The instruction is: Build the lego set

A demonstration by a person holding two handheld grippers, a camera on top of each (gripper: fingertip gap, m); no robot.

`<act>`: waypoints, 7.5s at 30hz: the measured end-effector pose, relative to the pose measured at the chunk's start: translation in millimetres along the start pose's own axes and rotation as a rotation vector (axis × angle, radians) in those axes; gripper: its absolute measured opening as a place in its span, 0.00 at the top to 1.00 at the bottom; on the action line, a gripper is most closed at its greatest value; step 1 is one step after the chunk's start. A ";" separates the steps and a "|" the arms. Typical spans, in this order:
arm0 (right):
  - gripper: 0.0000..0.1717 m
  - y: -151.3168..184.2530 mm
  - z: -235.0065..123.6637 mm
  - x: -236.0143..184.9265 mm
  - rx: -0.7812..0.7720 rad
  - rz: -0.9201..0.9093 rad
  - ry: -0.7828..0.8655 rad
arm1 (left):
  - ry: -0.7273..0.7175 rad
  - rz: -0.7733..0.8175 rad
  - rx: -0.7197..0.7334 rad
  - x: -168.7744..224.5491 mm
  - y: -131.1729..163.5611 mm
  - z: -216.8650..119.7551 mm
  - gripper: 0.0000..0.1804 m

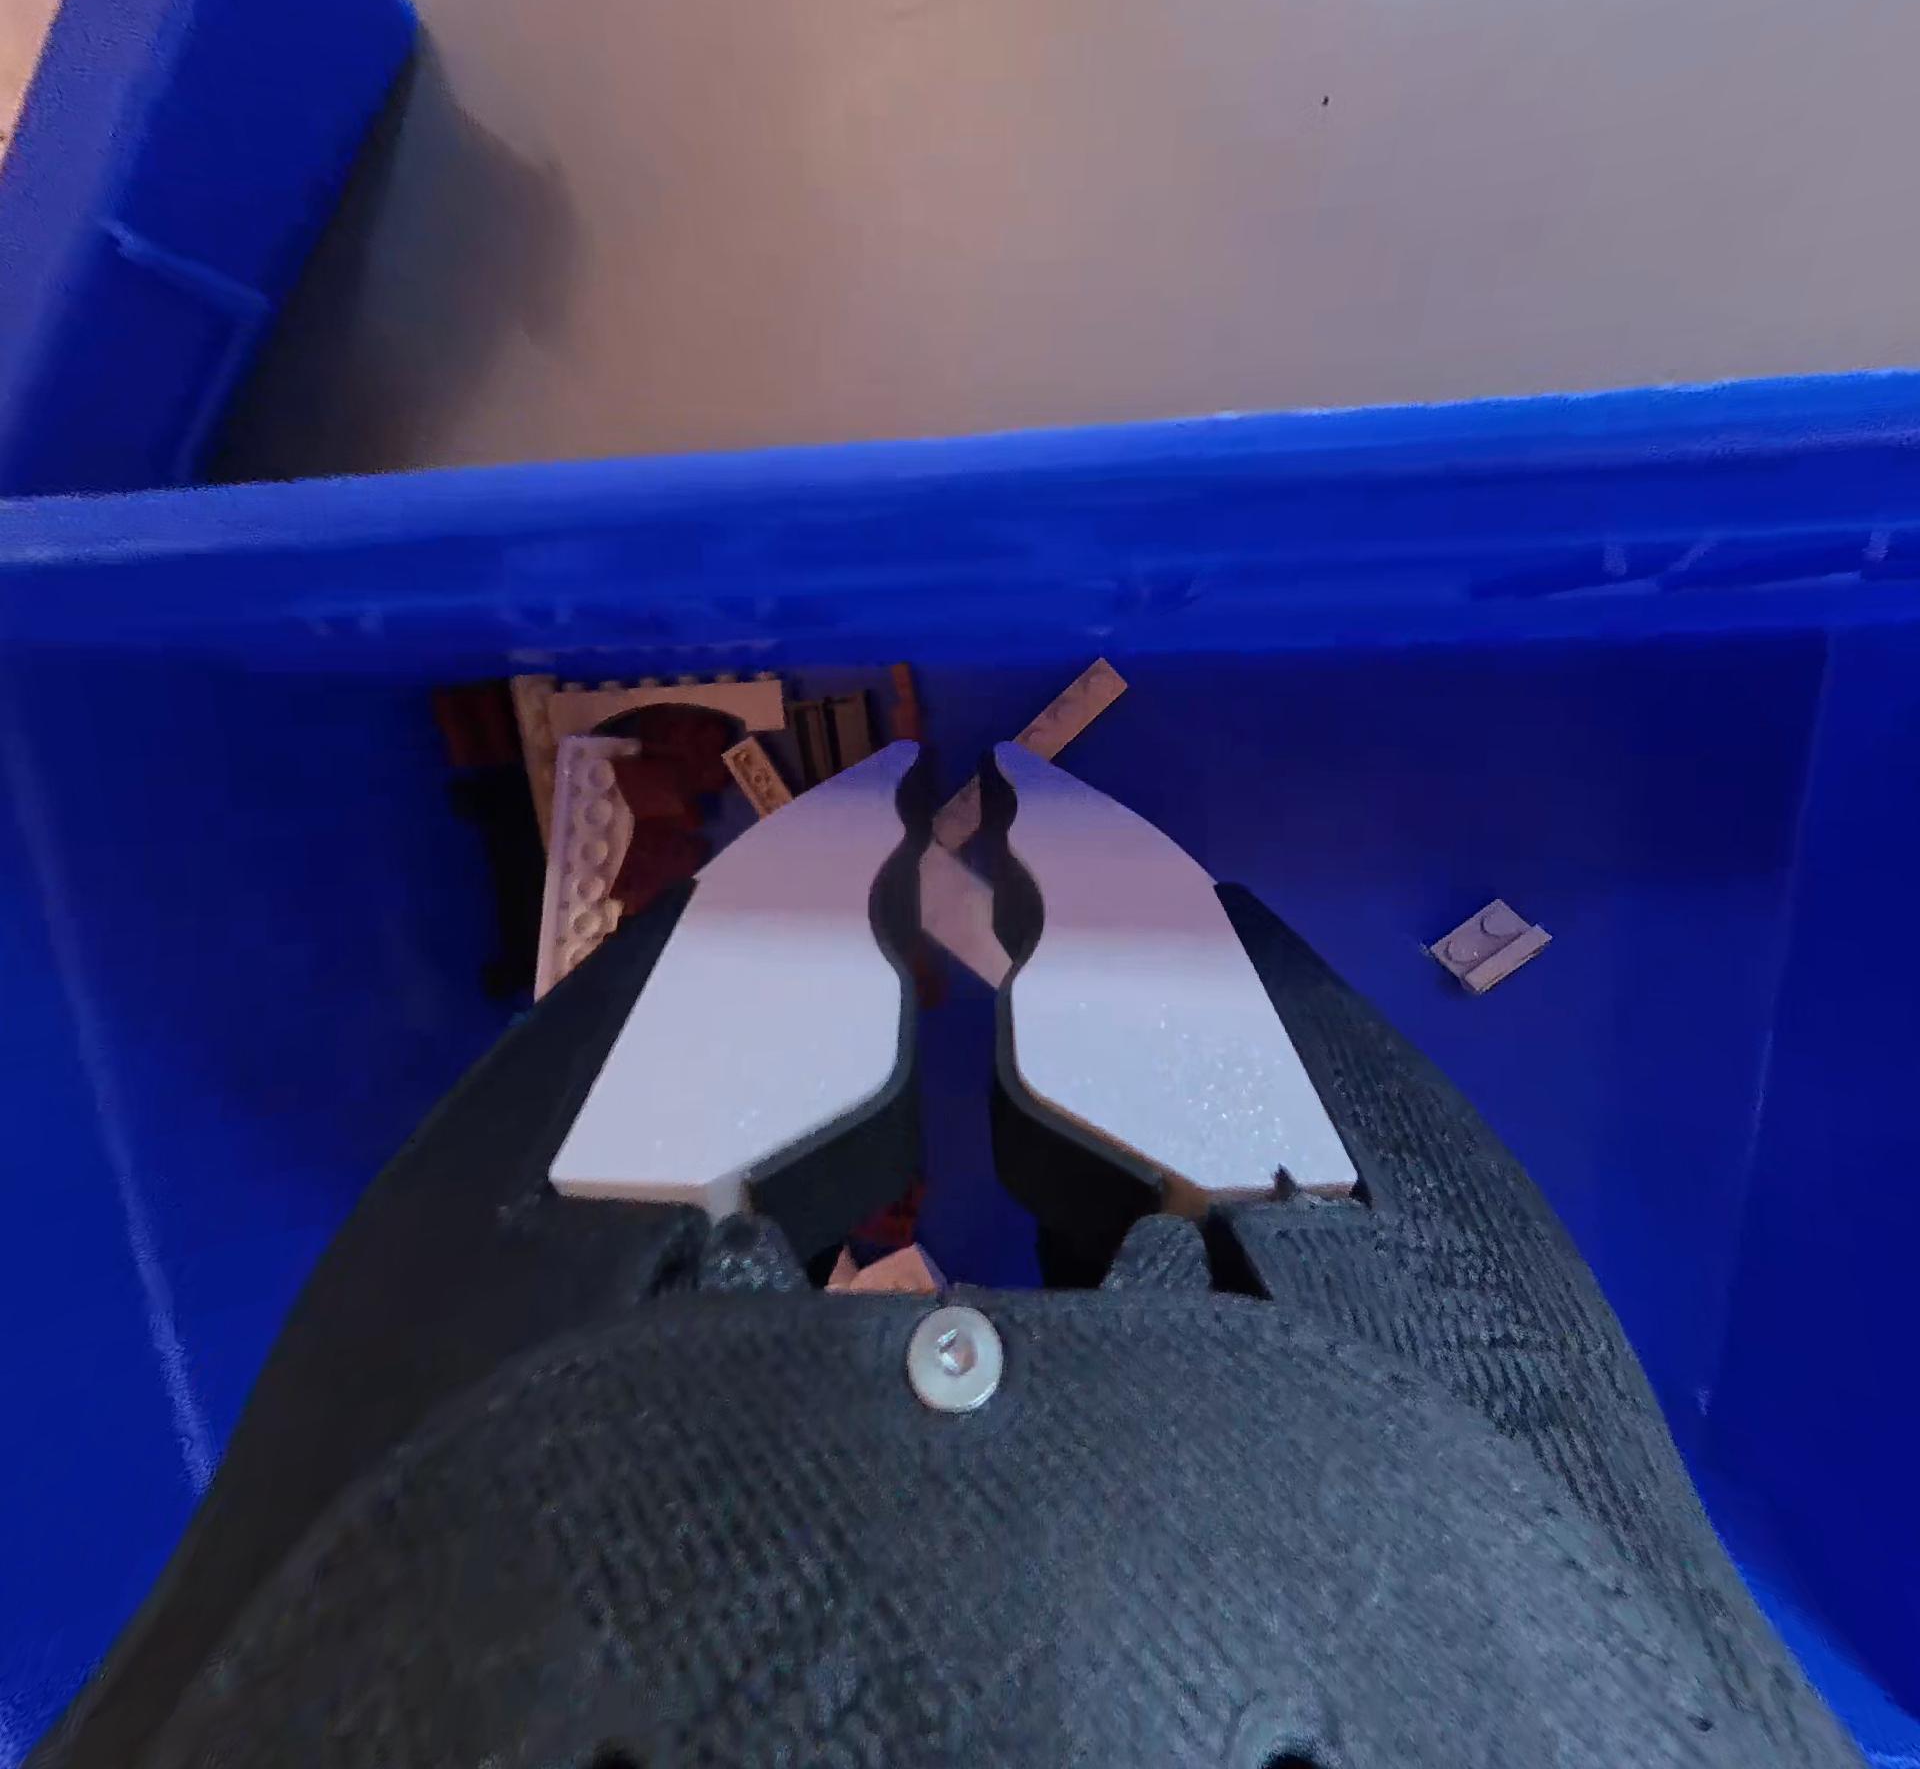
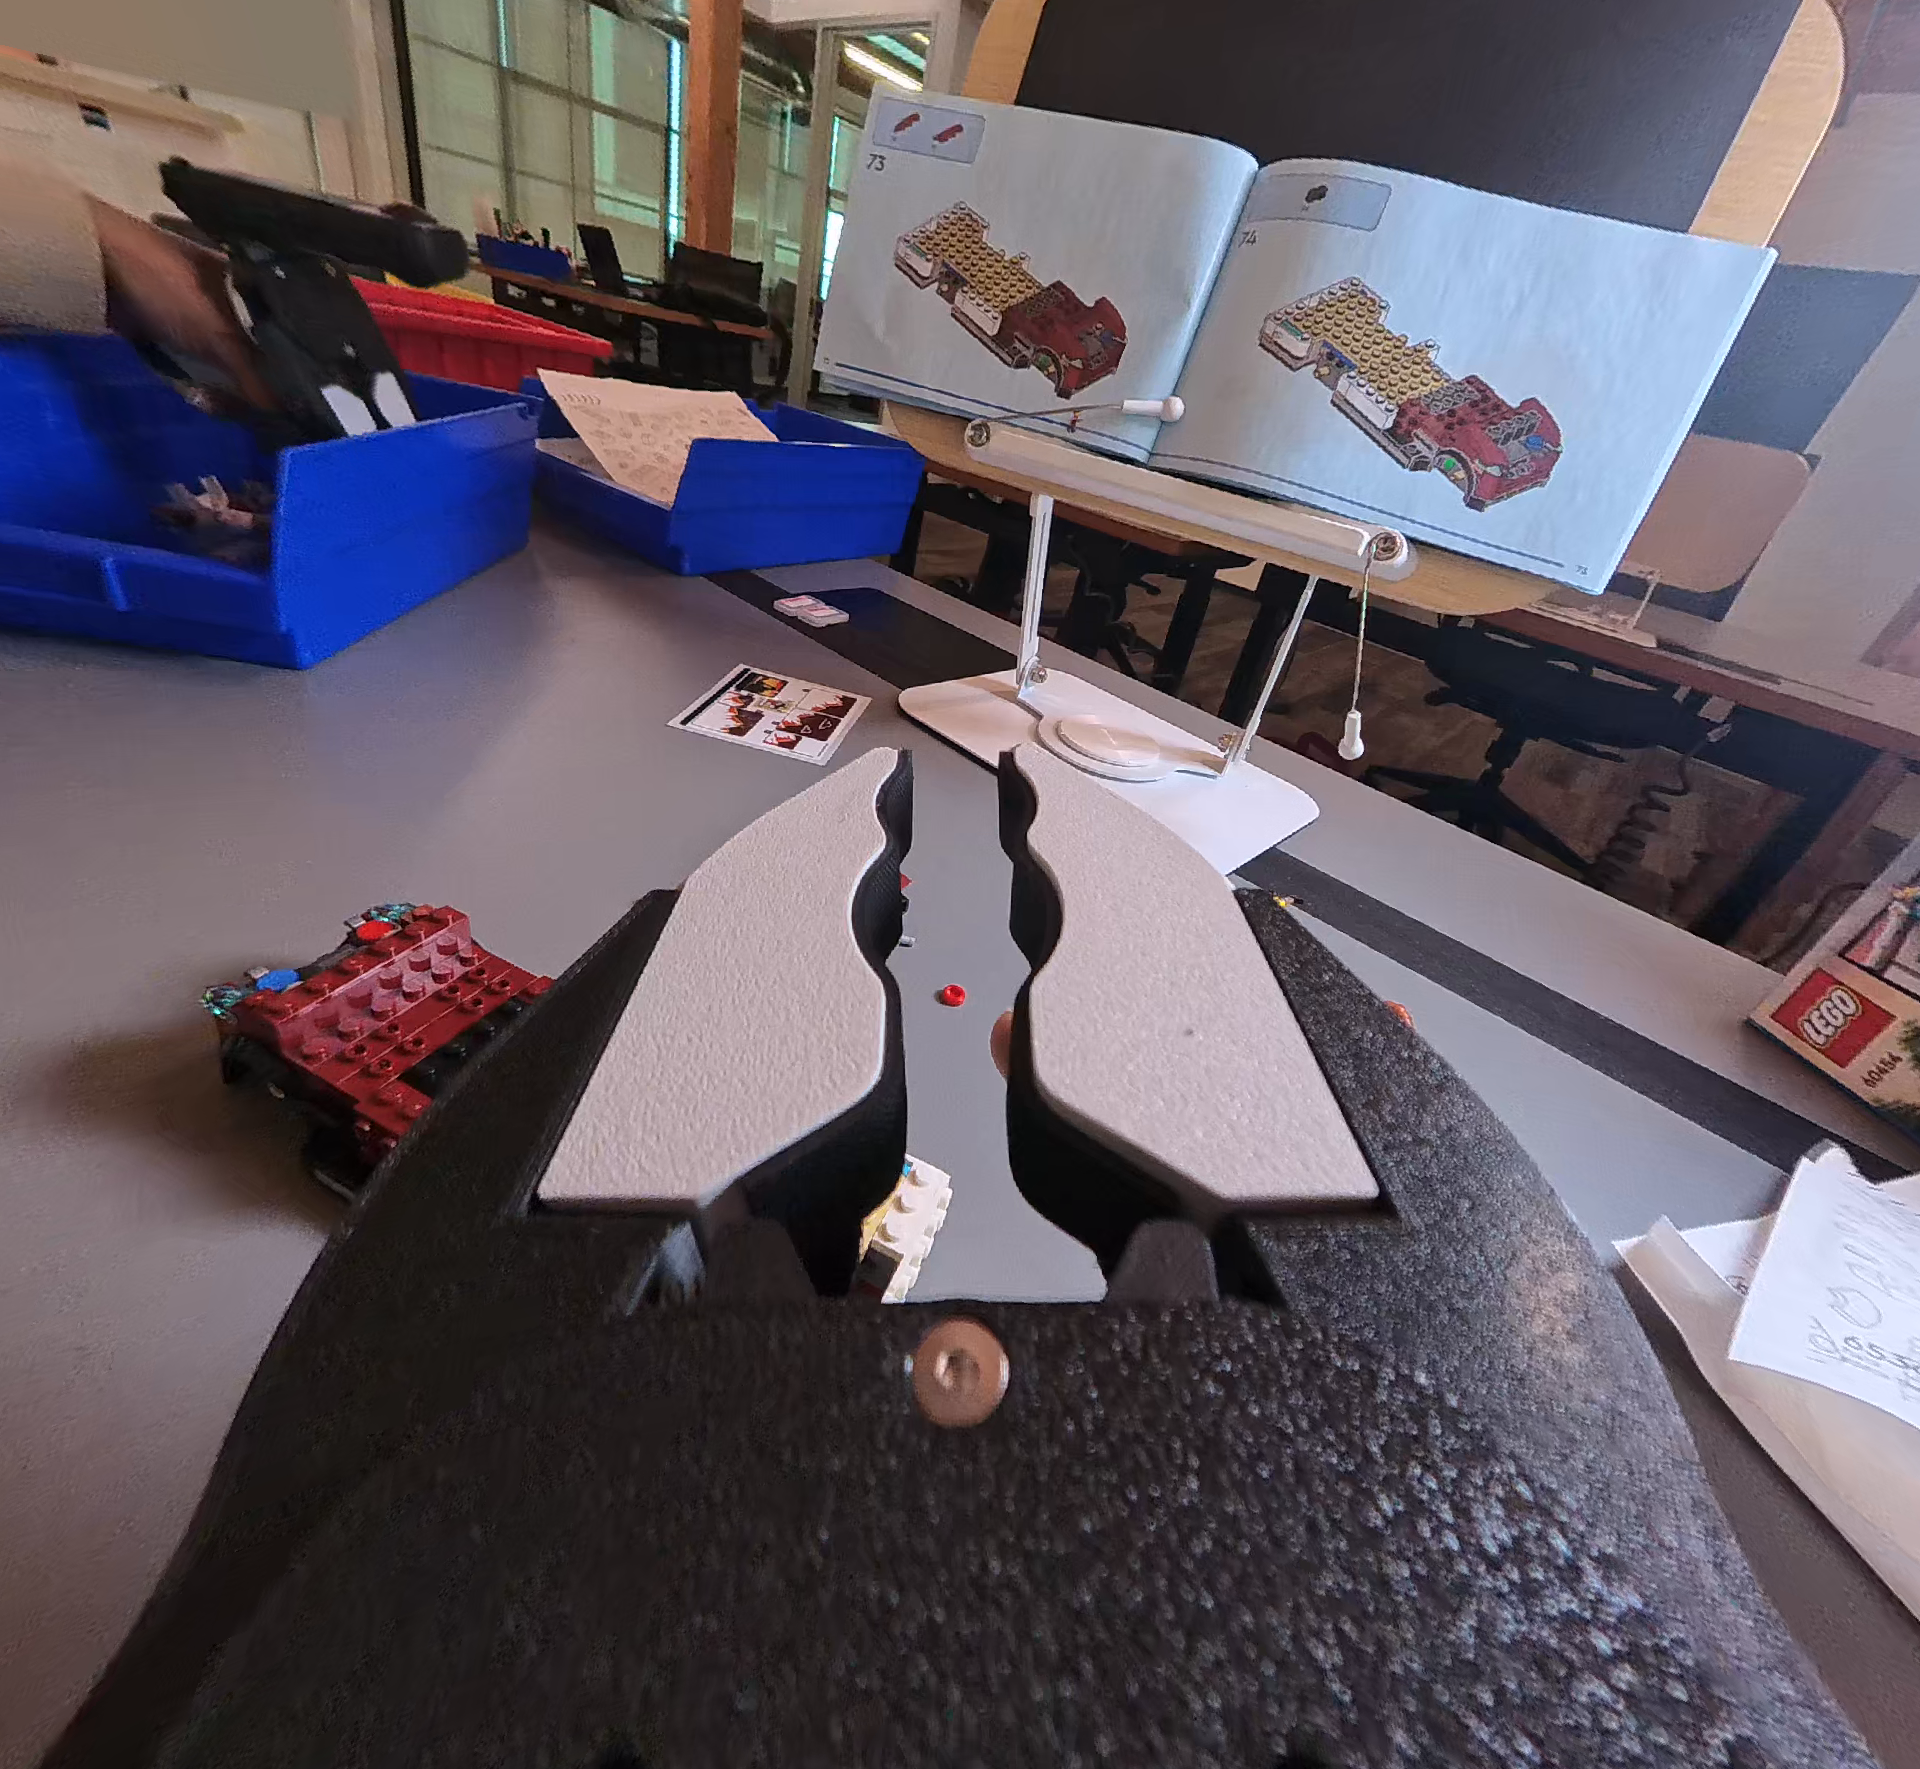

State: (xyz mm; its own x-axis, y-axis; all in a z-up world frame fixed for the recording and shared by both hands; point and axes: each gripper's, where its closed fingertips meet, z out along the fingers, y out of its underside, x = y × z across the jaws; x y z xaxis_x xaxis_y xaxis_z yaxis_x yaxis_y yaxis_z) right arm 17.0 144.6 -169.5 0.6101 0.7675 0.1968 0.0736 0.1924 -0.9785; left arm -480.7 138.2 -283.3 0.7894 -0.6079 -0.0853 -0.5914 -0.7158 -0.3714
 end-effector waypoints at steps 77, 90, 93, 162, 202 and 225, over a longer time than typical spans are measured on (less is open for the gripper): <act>0.97 76.1 -79.2 -60.7 -0.881 0.697 -0.640 | 0.432 -0.003 0.968 372.9 -208.2 -60.5 0.97; 0.89 115.4 -83.5 -29.0 -1.052 0.488 -0.563 | 0.357 -0.002 0.925 358.5 -201.0 -36.3 0.96; 0.89 109.0 -83.7 -22.4 -1.006 0.451 -0.539 | 0.349 -0.006 0.940 355.9 -202.3 -39.9 0.96; 0.98 0.8 -32.7 -2.3 -0.037 0.294 -0.109 | -0.008 0.034 -0.788 -8.2 140.5 -36.1 0.91; 0.98 3.9 -34.7 -15.8 -0.067 0.276 -0.186 | 0.043 0.050 -0.837 8.7 146.6 -40.9 0.95; 0.97 -12.6 -45.0 -58.0 -0.093 0.036 -0.316 | 0.401 0.507 -0.062 384.6 -97.9 4.7 0.95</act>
State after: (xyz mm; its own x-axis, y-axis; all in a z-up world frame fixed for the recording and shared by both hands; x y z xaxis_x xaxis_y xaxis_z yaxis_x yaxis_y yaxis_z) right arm 16.1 70.1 -171.3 0.3398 0.9273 0.1572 0.1374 0.1164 -0.9837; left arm -118.4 -23.9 -284.0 0.2940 -0.9482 0.1204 -0.8923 -0.3174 -0.3211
